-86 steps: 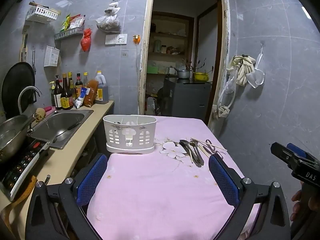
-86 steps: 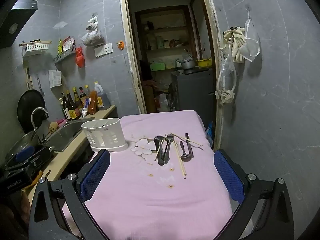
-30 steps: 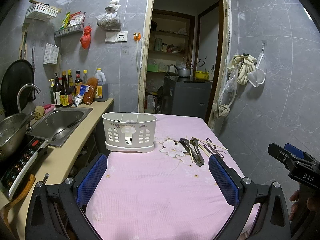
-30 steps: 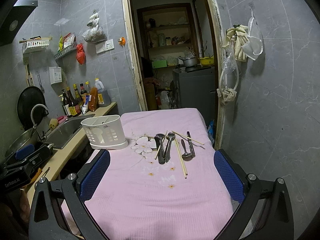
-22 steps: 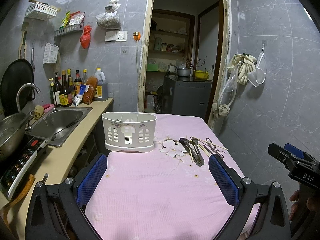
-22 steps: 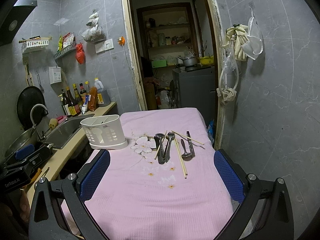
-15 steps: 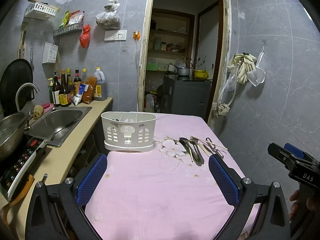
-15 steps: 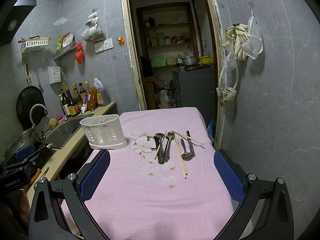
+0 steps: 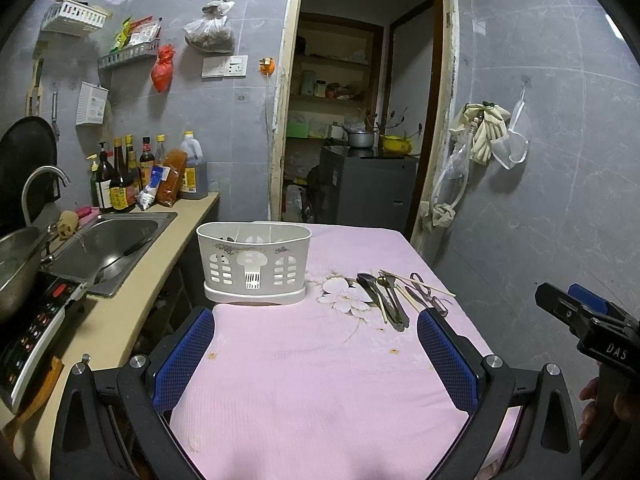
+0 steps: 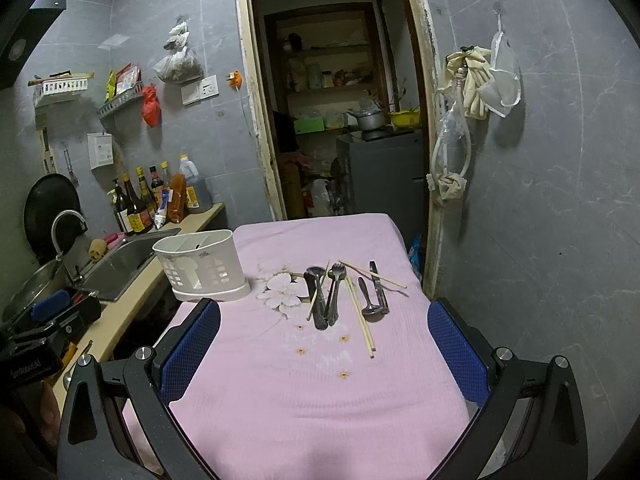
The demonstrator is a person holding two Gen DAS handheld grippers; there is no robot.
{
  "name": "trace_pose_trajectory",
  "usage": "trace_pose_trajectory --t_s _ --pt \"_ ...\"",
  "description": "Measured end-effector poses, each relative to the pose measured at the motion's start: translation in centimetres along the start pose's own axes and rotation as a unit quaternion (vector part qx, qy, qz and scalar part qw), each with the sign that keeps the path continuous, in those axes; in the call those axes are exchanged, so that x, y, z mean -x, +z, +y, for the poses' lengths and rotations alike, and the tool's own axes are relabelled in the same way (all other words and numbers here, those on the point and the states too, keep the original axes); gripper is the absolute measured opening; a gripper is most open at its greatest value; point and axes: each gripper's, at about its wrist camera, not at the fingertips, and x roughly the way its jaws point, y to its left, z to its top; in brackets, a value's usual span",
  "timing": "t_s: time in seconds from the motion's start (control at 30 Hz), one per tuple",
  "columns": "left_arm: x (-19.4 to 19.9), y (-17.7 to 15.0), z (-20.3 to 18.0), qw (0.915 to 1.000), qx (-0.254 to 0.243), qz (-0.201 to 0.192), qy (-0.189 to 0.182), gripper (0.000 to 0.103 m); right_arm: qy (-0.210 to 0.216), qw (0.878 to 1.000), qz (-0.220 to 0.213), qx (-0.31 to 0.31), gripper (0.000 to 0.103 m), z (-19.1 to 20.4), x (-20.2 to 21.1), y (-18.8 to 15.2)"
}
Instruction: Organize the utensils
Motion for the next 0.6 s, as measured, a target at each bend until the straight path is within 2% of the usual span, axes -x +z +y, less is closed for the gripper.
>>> trace_pose_trajectory --t_s 0.37,0.6 --pt "-2.7 3.0 0.7 0.9984 -0.004 -0.021 -0.053 0.102 -0.029 0.999 -0.039 -0.001 0.102 0.4 0.8 2.7" --pt "-5.2 5.4 -0.2 0.9974 -0.005 -0.042 -0.058 0.102 -0.039 0.997 -0.062 -0.002 0.102 -1.2 -0.7 5.9"
